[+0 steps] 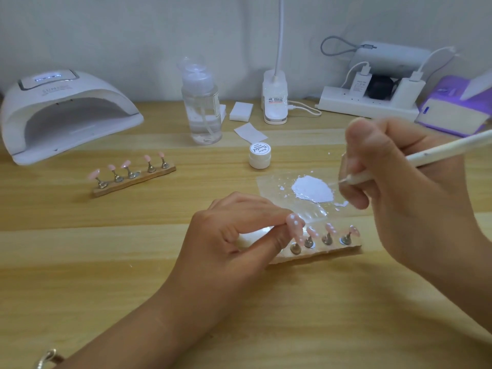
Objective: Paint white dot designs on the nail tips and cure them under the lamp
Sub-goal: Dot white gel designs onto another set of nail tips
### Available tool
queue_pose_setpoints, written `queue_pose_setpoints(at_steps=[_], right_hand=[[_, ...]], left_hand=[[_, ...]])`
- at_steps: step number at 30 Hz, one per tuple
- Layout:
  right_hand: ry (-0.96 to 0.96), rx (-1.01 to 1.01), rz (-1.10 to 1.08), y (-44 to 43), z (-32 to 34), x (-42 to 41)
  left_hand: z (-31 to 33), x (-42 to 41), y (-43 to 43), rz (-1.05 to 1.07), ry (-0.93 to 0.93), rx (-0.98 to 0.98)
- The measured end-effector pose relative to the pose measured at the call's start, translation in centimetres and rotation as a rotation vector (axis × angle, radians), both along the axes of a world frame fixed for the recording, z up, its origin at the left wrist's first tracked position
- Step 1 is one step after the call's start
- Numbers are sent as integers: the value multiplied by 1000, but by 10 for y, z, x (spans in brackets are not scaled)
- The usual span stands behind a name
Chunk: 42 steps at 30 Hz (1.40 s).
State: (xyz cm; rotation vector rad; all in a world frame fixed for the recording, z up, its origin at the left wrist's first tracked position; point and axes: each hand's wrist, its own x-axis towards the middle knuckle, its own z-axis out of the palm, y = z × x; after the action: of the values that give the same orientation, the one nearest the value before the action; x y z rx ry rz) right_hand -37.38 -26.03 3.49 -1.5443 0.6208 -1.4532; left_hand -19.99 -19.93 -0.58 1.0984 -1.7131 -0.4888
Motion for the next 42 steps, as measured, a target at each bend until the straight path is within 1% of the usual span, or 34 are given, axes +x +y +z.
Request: queue_pose_setpoints(at_steps=[2, 5, 7, 8, 11, 15, 19, 24, 29, 36, 39, 42], right_hand=[[51, -12, -73, -9, 2, -6], [292, -52, -173, -24, -1, -15], [458, -30, -208, -33, -6, -21], [511, -11, -210, -36, -10, -24], [564, 24, -213, -43, -22, -29], [592, -46, -215, -47, -29, -30], [647, -74, -214, -48, -32, -30], [633, -70, -249, -51, -33, -32], [631, -42, -211, -54, -35, -33], [604, -52, -256, -54, -37, -36], [521, -78, -304, -52, -33, -36], [399, -66, -280, -42, -22, -30]], left_hand=[[-1, 0, 0, 26, 4, 19], [-3, 2, 0, 64, 29, 83], [-4, 3, -1, 84, 45, 123], [-5, 3, -2, 88, 47, 144], [-8, 5, -4, 82, 40, 203], [-11, 7, -4, 65, 10, 267], [-10, 7, -5, 80, -20, 264], [-9, 6, -5, 90, -12, 264], [-9, 6, -5, 99, -9, 282], [-9, 6, -5, 92, -2, 286], [-9, 6, -4, 86, 49, 270], [-8, 4, -4, 89, 61, 212]])
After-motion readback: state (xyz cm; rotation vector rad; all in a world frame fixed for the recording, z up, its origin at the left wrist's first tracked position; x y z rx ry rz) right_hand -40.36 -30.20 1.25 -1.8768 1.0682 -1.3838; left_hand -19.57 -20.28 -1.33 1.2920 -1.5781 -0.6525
